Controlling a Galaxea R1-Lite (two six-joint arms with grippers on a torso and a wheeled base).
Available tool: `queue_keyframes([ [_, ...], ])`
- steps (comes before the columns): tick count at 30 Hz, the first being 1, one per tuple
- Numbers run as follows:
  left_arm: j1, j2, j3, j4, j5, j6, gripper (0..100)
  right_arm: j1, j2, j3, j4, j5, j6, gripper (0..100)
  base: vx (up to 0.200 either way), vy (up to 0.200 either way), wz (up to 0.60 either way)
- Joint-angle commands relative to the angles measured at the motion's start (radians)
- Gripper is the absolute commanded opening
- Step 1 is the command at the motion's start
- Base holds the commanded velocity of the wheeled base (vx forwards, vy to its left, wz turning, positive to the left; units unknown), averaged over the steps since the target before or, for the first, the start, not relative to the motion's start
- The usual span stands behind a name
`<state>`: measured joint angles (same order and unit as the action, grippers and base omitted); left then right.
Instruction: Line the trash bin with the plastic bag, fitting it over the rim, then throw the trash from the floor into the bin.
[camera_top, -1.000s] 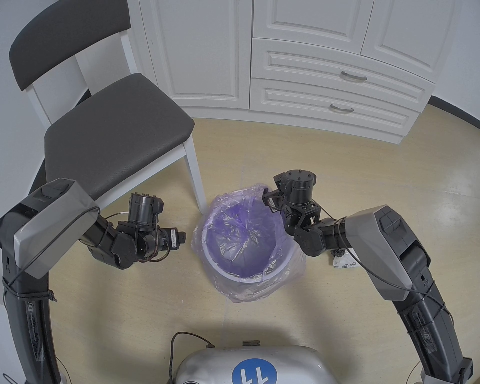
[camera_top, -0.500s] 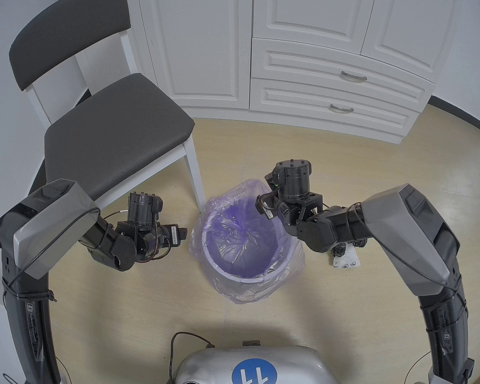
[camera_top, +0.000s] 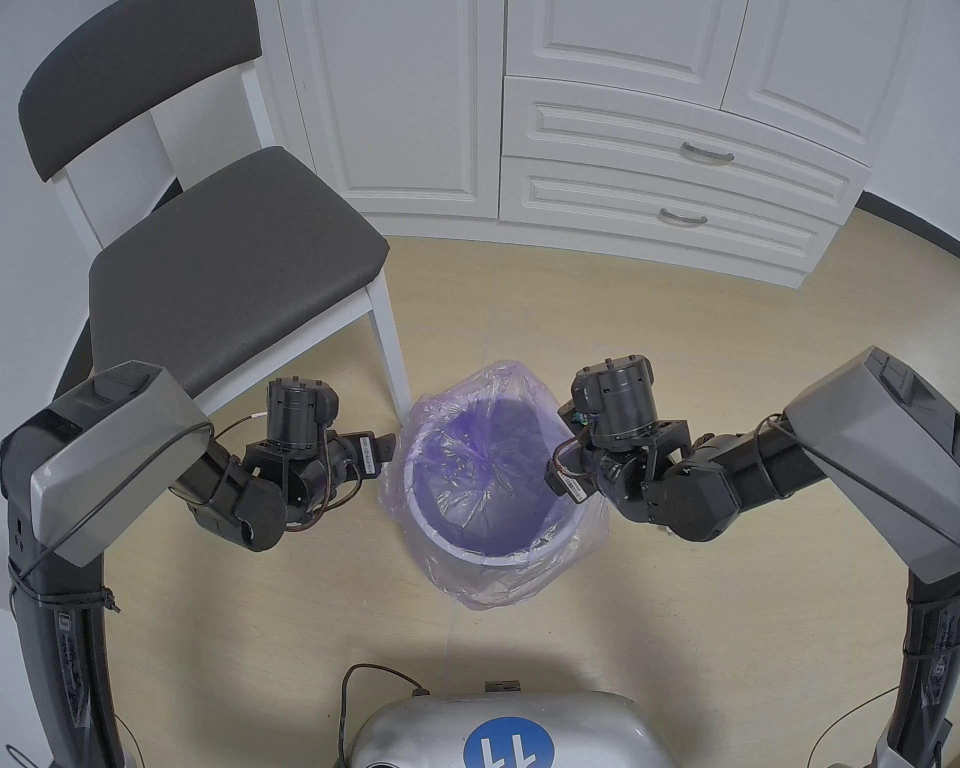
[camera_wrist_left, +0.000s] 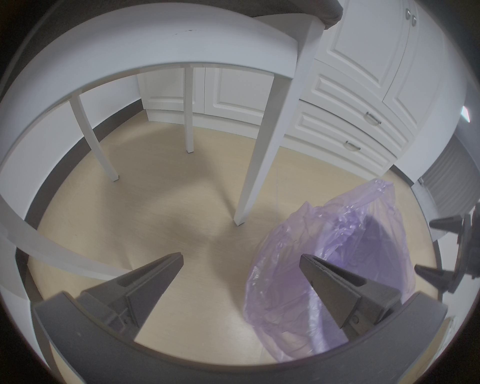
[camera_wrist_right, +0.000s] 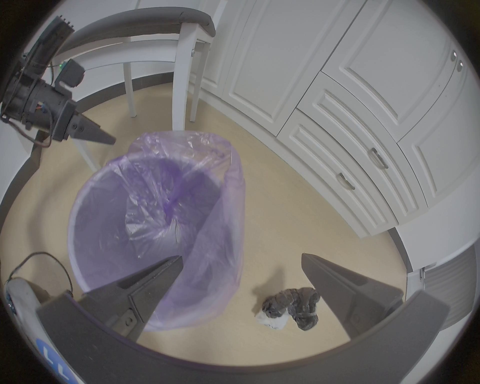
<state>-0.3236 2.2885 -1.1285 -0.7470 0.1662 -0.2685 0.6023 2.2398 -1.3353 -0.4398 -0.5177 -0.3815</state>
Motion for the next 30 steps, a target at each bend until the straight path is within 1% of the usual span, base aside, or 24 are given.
queue_keyframes([
  [1,-0.022,0.031,-0.016,-0.023,0.004,-0.023,100,-0.022,-0.042,0.061,0.0,-0.004,0.001,100,0.0,0.0,0.0],
  [5,-0.028,0.035,-0.027,-0.023,0.006,-0.044,100,-0.046,-0.031,0.054,0.0,-0.028,0.001,100,0.0,0.0,0.0],
  [8,-0.029,0.035,-0.027,-0.025,0.006,-0.047,100,-0.05,-0.034,0.05,-0.016,-0.025,0.006,100,0.0,0.0,0.0],
  [10,-0.029,0.034,-0.028,-0.023,0.006,-0.047,100,-0.033,-0.034,0.059,-0.048,-0.024,0.012,100,0.0,0.0,0.0],
  [12,-0.029,0.032,-0.027,-0.025,0.006,-0.047,100,0.007,-0.028,0.061,-0.08,-0.025,0.03,100,0.0,0.0,0.0],
  [16,-0.029,0.029,-0.022,-0.025,0.007,-0.047,100,0.077,-0.022,0.065,-0.08,-0.027,0.047,100,0.0,0.0,0.0],
  [18,-0.032,0.026,-0.019,-0.025,0.007,-0.047,100,0.088,0.001,0.064,-0.08,-0.027,0.041,100,0.0,0.0,0.0],
  [21,-0.035,0.026,-0.019,-0.026,0.01,-0.047,100,0.077,0.052,0.053,-0.08,-0.03,0.036,100,0.0,0.0,0.0],
  [24,-0.035,0.026,-0.019,-0.026,0.01,-0.047,100,0.068,0.063,0.065,-0.076,-0.03,0.033,100,0.0,0.0,0.0],
  [28,-0.034,0.025,-0.019,-0.026,0.01,-0.047,100,0.034,0.077,0.065,-0.074,-0.03,0.018,100,0.0,0.0,0.0],
  [30,-0.034,0.023,-0.022,-0.026,0.01,-0.047,100,0.004,0.075,0.061,-0.074,-0.03,0.004,100,0.0,0.0,0.0],
])
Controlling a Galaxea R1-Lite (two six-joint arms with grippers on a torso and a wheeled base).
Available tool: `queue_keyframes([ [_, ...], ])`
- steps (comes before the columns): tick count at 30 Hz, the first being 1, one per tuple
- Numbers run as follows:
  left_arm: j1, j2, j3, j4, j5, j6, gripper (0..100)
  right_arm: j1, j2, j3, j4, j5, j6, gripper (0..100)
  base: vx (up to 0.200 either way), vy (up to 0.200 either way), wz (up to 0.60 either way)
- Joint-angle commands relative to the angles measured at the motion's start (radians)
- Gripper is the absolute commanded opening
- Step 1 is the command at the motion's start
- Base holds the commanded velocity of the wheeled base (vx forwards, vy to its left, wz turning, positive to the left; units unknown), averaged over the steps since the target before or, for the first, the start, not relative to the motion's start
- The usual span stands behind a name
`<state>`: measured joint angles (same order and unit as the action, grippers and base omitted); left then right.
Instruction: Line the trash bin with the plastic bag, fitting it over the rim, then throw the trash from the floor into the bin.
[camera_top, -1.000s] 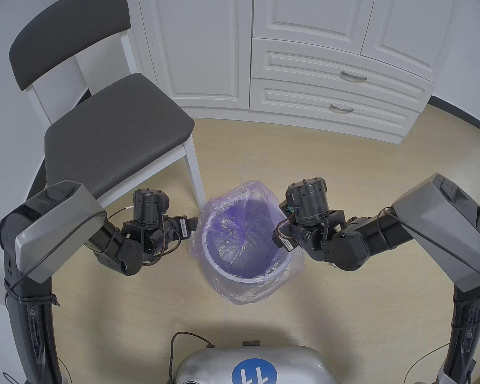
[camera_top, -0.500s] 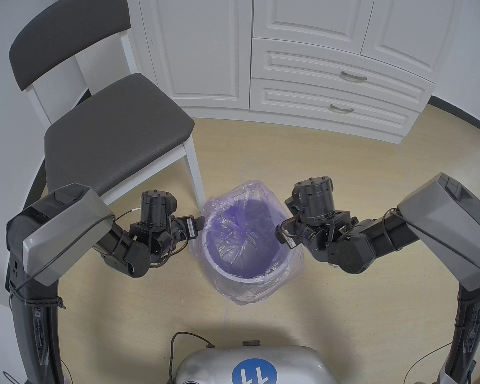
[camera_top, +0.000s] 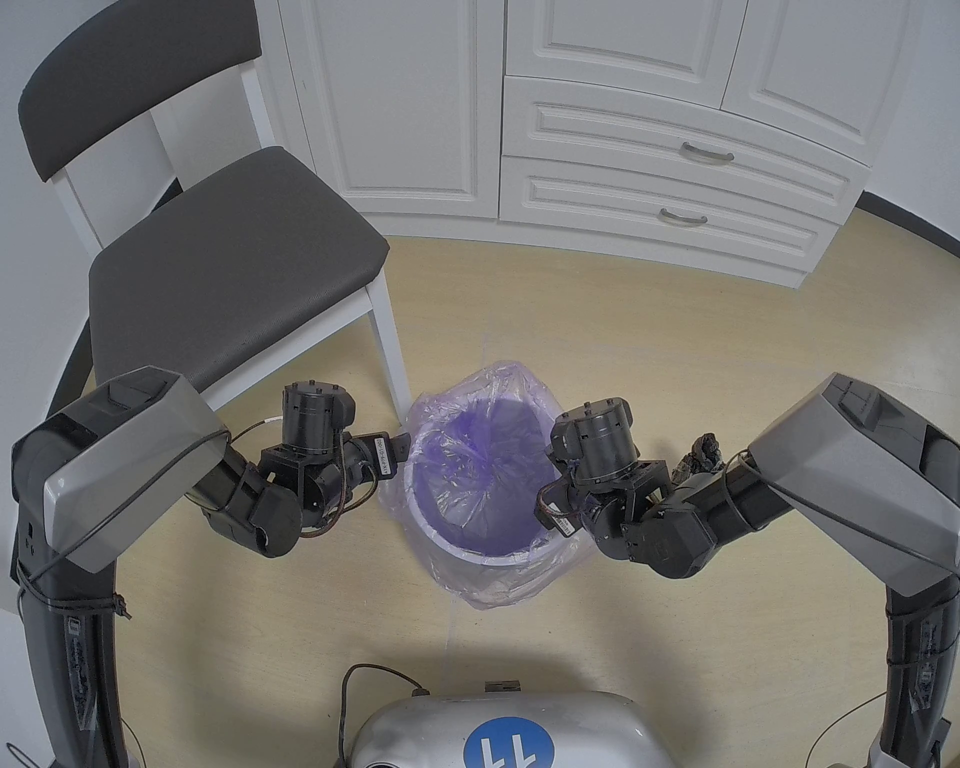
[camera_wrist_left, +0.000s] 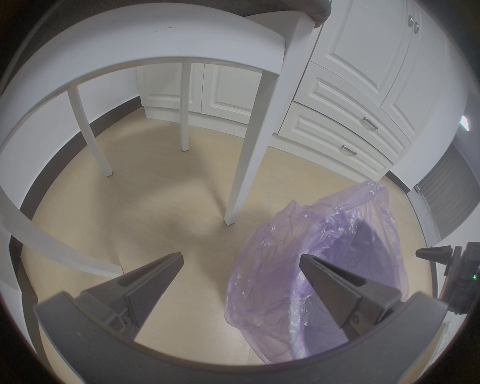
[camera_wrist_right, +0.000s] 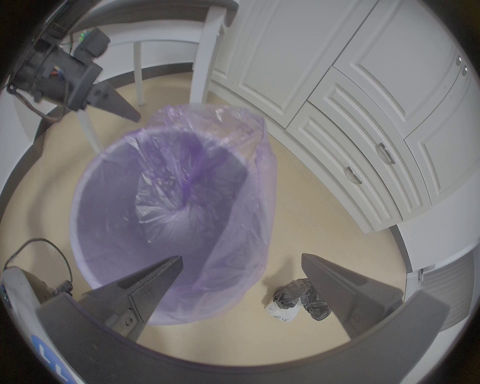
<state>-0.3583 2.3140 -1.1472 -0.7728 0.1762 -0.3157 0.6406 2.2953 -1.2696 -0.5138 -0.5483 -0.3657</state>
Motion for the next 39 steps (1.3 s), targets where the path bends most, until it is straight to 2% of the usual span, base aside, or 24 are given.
queue_keyframes([
  [1,0.001,-0.002,-0.005,0.0,0.0,0.0,100,-0.045,0.018,-0.007,0.0,0.001,-0.012,100,0.0,0.0,0.0],
  [16,-0.005,-0.005,0.001,0.0,0.0,0.0,100,-0.119,-0.079,0.007,-0.012,0.007,0.008,100,0.0,0.0,0.0],
  [23,-0.021,-0.005,0.006,-0.005,0.0,0.0,100,-0.141,-0.07,0.036,-0.031,0.014,0.09,100,0.0,0.0,0.0],
  [31,-0.039,-0.005,0.015,-0.005,0.002,0.003,100,-0.168,-0.056,0.039,-0.048,0.027,0.1,100,0.0,0.0,0.0],
  [39,-0.033,0.019,-0.069,0.001,-0.011,0.009,100,-0.203,0.032,0.022,-0.213,0.037,0.105,100,0.0,0.0,0.0],
])
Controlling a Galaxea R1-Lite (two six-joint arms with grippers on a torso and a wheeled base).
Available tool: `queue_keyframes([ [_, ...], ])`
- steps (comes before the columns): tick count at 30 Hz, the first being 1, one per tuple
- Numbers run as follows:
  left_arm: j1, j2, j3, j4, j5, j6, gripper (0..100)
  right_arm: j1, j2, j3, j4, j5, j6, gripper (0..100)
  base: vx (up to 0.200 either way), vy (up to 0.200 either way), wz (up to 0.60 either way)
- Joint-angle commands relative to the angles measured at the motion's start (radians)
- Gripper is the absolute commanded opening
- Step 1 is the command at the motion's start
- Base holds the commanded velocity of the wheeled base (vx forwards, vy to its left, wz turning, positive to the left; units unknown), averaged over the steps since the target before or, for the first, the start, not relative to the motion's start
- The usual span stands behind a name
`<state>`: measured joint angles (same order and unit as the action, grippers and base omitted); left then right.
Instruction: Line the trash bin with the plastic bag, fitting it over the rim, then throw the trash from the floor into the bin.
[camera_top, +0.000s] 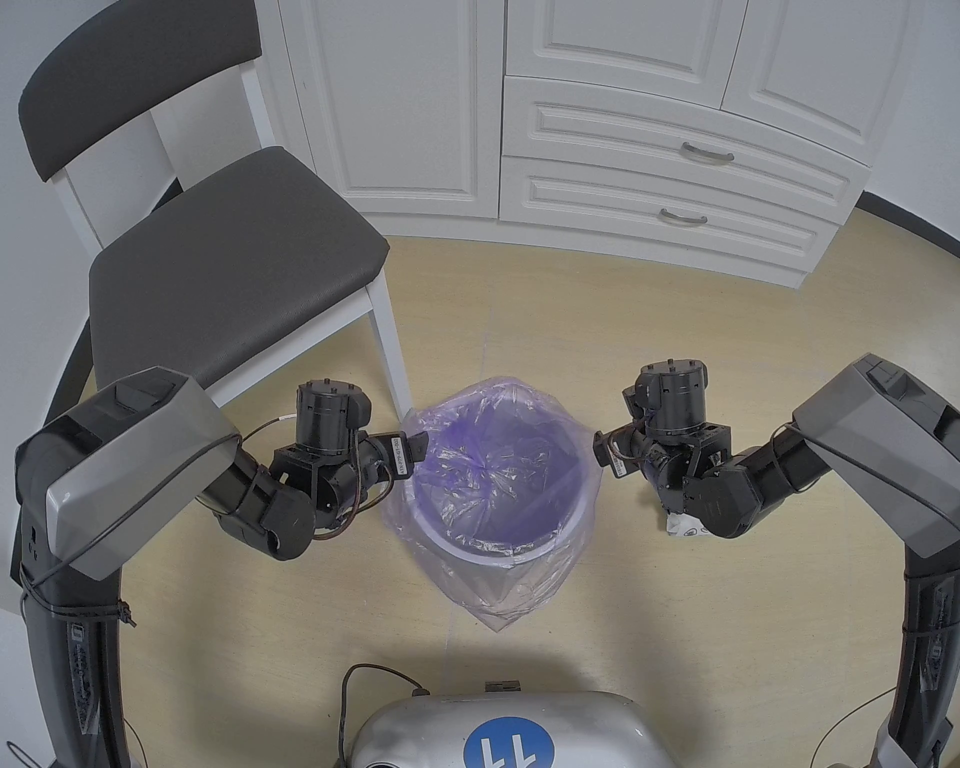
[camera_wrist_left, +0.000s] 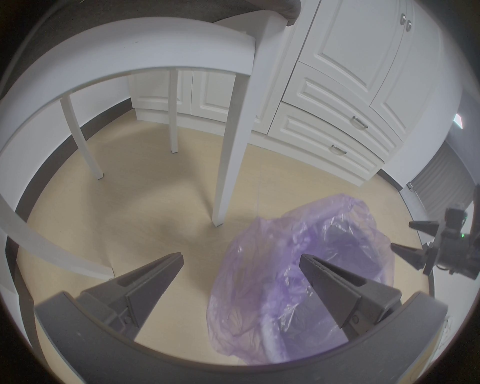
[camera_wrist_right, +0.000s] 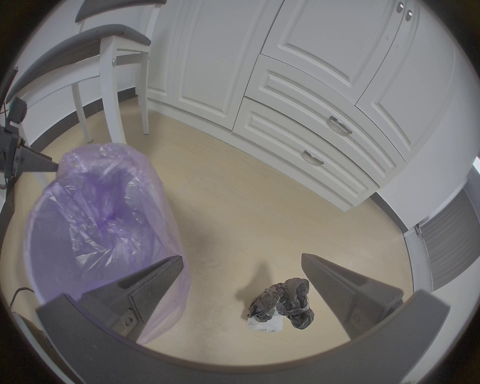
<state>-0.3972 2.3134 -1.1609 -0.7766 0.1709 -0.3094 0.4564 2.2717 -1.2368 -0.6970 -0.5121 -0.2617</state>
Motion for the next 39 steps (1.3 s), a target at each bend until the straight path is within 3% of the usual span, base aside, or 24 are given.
queue_keyframes([
  [1,0.008,0.02,-0.065,0.011,-0.005,0.003,100,-0.021,0.058,-0.01,-0.036,0.001,0.001,100,0.0,0.0,0.0],
  [9,0.026,0.081,-0.227,0.117,-0.017,0.006,100,-0.067,0.129,-0.041,-0.124,0.023,0.002,100,0.0,0.0,0.0],
  [23,0.078,0.202,-0.362,0.126,-0.016,0.003,100,-0.064,0.229,-0.165,-0.162,0.03,0.052,100,0.0,0.0,0.0],
  [39,0.09,0.189,-0.326,0.108,-0.014,-0.017,100,-0.058,0.172,-0.13,-0.197,0.032,0.052,100,0.0,0.0,0.0],
])
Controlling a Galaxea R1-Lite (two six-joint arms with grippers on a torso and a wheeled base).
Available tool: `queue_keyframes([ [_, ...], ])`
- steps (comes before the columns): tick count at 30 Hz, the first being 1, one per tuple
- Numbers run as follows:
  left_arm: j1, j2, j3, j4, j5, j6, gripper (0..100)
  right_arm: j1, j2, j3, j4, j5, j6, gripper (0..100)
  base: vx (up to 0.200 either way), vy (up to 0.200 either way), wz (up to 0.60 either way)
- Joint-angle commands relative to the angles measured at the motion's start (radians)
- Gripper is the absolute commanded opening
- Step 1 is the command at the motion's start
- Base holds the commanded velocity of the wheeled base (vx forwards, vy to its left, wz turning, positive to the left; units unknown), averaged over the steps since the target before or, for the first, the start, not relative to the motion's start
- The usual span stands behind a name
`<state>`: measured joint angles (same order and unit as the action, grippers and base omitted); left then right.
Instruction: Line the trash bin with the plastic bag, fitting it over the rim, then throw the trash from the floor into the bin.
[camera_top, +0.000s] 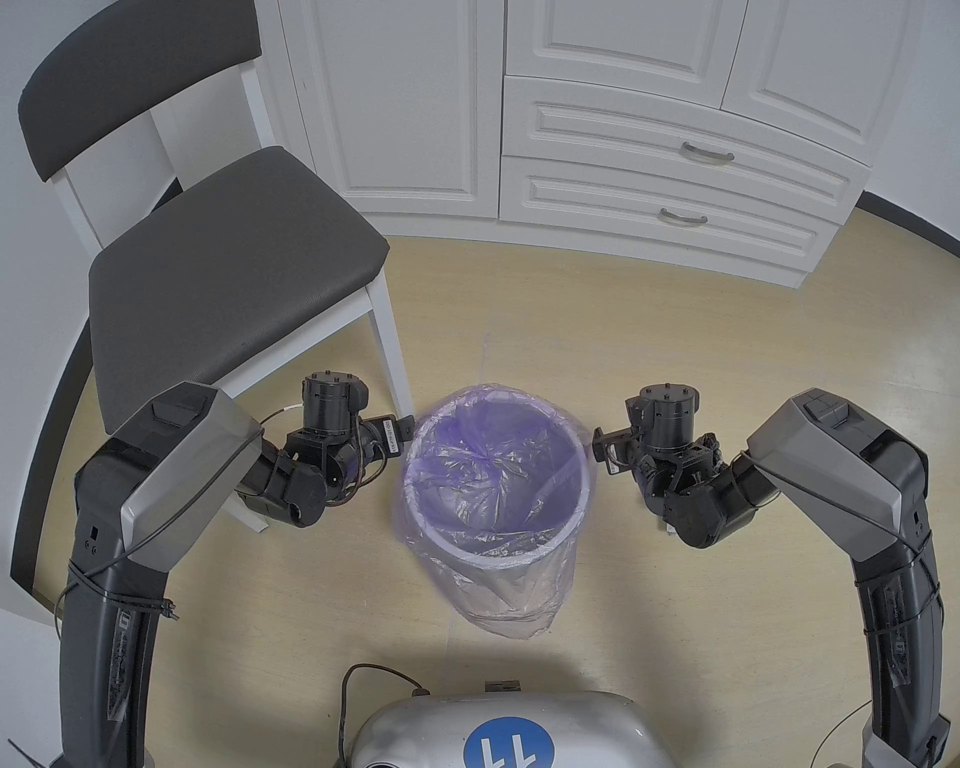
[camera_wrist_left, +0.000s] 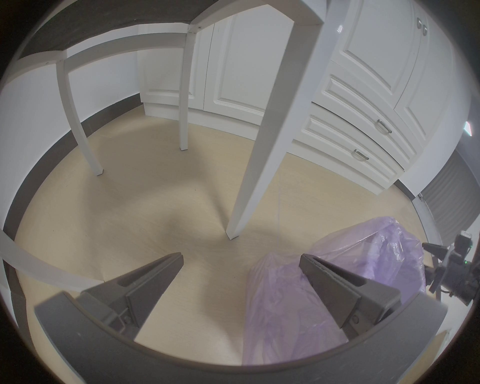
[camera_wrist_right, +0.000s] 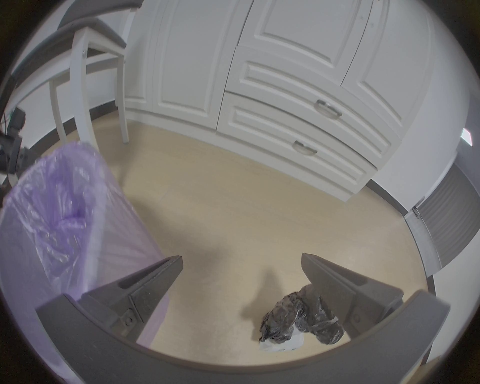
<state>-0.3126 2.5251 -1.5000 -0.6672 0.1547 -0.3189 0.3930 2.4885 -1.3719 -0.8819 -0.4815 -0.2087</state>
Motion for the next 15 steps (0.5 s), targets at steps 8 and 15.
queue_keyframes([
  [8,0.001,-0.14,0.107,-0.002,0.0,-0.015,100,0.043,-0.203,0.152,0.009,0.024,-0.015,100,0.0,0.0,0.0],
  [15,-0.003,-0.259,0.287,-0.04,-0.001,-0.015,100,0.136,-0.246,0.229,0.014,0.024,-0.034,100,0.0,0.0,0.0],
])
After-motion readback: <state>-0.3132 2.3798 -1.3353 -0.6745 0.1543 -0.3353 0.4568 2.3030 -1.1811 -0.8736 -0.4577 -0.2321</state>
